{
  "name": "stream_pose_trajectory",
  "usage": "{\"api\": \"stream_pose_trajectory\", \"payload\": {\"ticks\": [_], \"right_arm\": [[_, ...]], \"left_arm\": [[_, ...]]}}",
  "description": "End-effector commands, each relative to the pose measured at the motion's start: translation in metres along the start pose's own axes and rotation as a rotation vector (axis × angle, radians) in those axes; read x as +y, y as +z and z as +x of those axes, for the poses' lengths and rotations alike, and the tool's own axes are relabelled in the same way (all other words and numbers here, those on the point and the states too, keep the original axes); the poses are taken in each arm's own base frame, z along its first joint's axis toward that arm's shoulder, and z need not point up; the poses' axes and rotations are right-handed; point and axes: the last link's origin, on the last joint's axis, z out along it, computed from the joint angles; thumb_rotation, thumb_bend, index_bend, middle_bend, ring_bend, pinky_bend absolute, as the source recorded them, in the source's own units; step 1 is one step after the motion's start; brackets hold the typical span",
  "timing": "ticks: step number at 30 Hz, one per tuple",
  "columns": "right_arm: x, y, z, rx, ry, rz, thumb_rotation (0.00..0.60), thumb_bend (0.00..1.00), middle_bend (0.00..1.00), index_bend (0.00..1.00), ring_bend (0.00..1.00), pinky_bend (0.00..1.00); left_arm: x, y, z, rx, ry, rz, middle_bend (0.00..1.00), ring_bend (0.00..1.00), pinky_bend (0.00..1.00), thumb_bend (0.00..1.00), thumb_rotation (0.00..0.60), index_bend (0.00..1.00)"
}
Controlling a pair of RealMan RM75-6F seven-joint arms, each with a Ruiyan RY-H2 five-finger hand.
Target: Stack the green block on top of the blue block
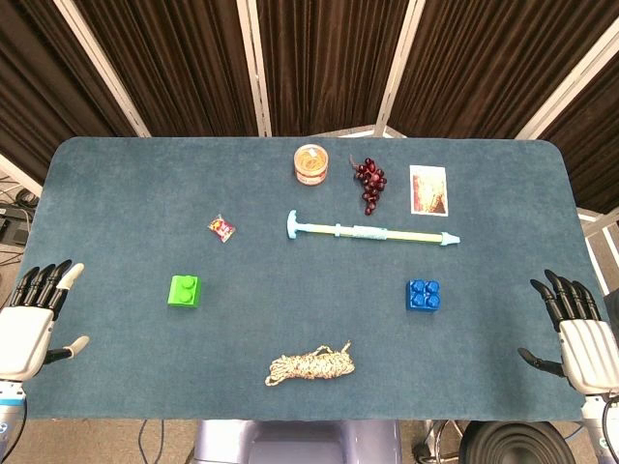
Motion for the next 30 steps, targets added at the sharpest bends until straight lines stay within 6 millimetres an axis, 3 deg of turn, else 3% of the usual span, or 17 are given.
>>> {"api": "stream_pose_trajectory", "payload": {"ticks": [1,9,16,22,30], "right_arm": [[0.0,0.001,-0.003,-0.011,-0.005,-0.003,0.6,0.0,0.0,0.08,0.0,0.0],[-0.007,0.007,-0.019,-0.083,0.003,0.007,0.6,0.0,0.0,0.04,0.0,0.0],[-0.035,0.052,-0.05,-0.262,-0.066,0.07,0.6,0.0,0.0,0.0,0.0,0.0],[-0.046,0.081,-0.07,-0.329,-0.153,0.061,0.6,0.0,0.0,0.0,0.0,0.0],[-0.06,0.11,-0.096,-0.354,-0.183,0.025,0.6,0.0,0.1,0.0,0.0,0.18]], "left_arm": [[0.0,0.0,0.001,0.003,-0.001,0.003,0.0,0.0,0.0,0.0,0.6,0.0],[-0.002,-0.001,0.0,-0.002,-0.003,0.016,0.0,0.0,0.0,0.0,0.6,0.0],[-0.003,0.004,-0.001,-0.007,0.008,0.022,0.0,0.0,0.0,0.0,0.6,0.0],[-0.003,0.009,-0.003,-0.016,0.012,0.036,0.0,0.0,0.0,0.0,0.6,0.0],[-0.007,0.016,-0.007,-0.031,0.019,0.067,0.0,0.0,0.0,0.0,0.6,0.0]]}}
